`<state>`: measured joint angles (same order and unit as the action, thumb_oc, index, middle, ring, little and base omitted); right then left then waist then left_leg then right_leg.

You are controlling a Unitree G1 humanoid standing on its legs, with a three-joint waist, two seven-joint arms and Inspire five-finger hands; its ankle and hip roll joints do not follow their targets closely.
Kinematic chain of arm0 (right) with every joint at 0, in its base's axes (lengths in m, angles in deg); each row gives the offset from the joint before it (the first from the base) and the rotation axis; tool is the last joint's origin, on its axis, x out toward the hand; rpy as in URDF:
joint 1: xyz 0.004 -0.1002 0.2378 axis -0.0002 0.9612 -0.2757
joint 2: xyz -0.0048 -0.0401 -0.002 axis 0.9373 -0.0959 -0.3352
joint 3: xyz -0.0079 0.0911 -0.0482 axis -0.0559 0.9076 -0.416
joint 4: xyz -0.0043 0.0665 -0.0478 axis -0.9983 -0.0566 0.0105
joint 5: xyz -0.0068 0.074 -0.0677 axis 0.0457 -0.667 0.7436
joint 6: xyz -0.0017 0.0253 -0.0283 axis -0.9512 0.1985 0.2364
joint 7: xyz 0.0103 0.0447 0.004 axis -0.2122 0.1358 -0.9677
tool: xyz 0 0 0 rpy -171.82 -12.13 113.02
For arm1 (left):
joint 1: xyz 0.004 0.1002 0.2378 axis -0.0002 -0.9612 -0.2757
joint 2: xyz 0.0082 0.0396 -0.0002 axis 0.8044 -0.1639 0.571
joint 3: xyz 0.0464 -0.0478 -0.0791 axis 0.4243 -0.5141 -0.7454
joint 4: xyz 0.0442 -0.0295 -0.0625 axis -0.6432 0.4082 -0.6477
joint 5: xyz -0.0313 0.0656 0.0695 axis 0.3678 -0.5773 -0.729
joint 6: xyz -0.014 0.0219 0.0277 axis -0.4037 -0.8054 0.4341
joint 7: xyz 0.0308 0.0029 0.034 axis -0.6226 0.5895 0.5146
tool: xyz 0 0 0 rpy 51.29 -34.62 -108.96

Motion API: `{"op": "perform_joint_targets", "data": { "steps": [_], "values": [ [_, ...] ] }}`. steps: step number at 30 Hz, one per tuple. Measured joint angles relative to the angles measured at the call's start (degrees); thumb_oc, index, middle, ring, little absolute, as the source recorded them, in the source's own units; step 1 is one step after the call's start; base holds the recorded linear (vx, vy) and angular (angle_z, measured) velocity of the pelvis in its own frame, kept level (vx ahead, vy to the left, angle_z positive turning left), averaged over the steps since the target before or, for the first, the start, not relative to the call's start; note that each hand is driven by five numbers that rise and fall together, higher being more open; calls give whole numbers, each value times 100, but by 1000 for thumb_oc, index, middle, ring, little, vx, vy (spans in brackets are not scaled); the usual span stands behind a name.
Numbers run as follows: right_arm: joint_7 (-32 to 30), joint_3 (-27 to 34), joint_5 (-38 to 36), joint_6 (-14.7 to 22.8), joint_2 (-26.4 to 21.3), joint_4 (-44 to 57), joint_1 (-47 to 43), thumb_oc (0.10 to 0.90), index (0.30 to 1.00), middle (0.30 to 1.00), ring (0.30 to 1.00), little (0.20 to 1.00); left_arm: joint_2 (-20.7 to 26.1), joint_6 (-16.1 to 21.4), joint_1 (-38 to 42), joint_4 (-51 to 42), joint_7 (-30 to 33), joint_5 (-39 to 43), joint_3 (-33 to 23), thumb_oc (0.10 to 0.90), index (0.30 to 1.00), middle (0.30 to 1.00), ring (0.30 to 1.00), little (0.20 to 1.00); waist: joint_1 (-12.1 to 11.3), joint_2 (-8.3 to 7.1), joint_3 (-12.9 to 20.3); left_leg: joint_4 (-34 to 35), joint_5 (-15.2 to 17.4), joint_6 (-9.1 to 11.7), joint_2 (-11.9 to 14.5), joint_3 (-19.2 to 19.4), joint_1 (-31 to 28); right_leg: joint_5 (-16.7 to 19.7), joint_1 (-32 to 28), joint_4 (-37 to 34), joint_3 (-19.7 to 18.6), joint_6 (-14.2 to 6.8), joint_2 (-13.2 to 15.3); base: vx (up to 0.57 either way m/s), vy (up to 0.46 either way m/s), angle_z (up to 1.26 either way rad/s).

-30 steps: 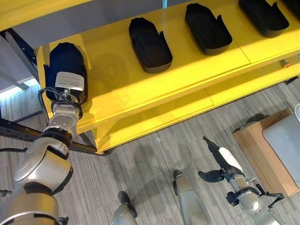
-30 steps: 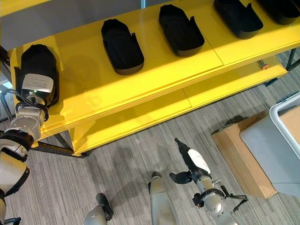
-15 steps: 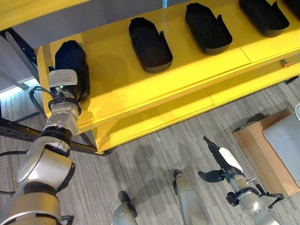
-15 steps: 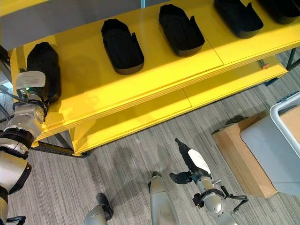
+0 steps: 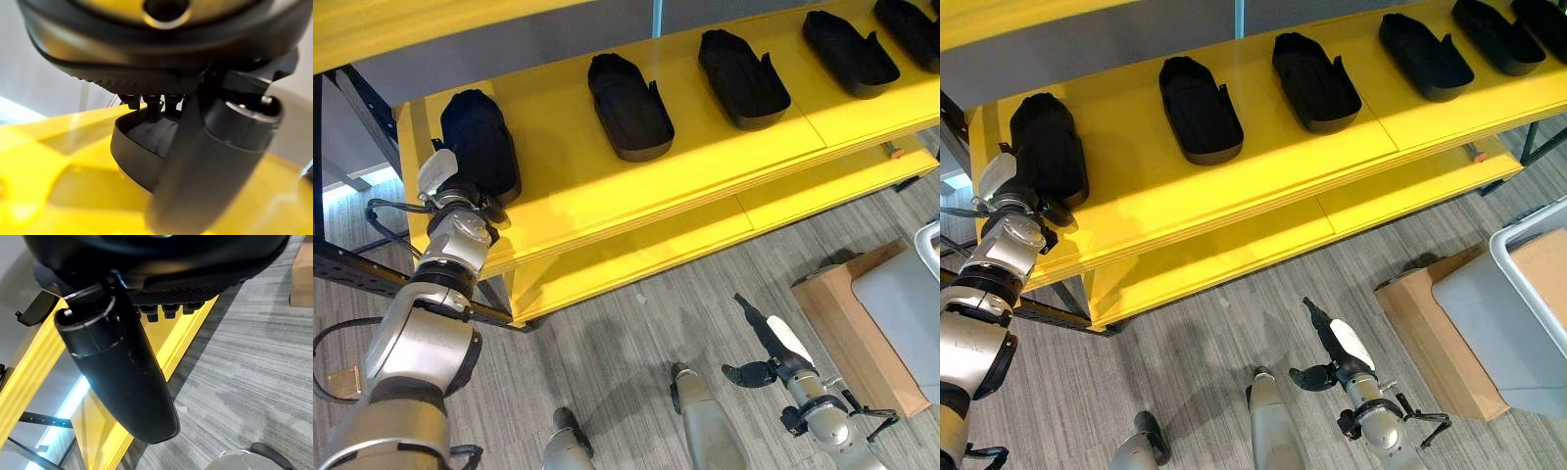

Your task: Move parts from the plastic box to the shelf.

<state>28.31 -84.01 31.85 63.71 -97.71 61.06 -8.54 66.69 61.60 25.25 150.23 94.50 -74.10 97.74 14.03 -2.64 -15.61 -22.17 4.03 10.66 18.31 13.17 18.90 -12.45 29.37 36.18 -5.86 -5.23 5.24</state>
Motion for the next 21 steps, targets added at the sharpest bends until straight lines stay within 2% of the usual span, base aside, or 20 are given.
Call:
{"op": "perform_joint_targets", "data": {
  "steps": [3, 5, 9, 21],
  "values": [
    [1, -2, -33, -4, 2, 0, 4, 900, 1000, 1000, 1000, 1000, -301, 223, 37, -79, -2, -2, 3, 900, 1000, 1000, 1000, 1000, 30, -23, 17, -50, 29, -7, 1, 34, -2, 21, 3, -2, -36, -12, 5, -2, 9, -4],
    [14, -4, -34, -5, 2, 0, -4, 900, 1000, 1000, 1000, 1000, -380, 233, 43, -117, -3, -1, 6, 900, 1000, 1000, 1000, 1000, 80, -23, 17, -50, 29, -7, 1, 44, -2, 31, 12, -3, -44, -12, 5, -1, 4, -3],
    [17, -4, -73, -8, 0, 0, 15, 900, 1000, 1000, 1000, 1000, -386, 297, 71, -175, -2, -2, 59, 900, 1000, 1000, 1000, 1000, 185, -18, 20, -50, 29, -6, 2, 74, -9, 42, 33, -4, -70, -11, -2, -2, -8, -4],
    [20, -7, -97, -19, -13, -203, 111, 900, 1000, 1000, 1000, 1000, -375, 331, 97, -276, -16, -330, 375, 900, 1000, 1000, 1000, 1000, 136, 122, 81, -51, 26, -3, 8, 150, -12, 47, 123, 52, -146, -10, -28, -2, -1, -2]
  ]
}}
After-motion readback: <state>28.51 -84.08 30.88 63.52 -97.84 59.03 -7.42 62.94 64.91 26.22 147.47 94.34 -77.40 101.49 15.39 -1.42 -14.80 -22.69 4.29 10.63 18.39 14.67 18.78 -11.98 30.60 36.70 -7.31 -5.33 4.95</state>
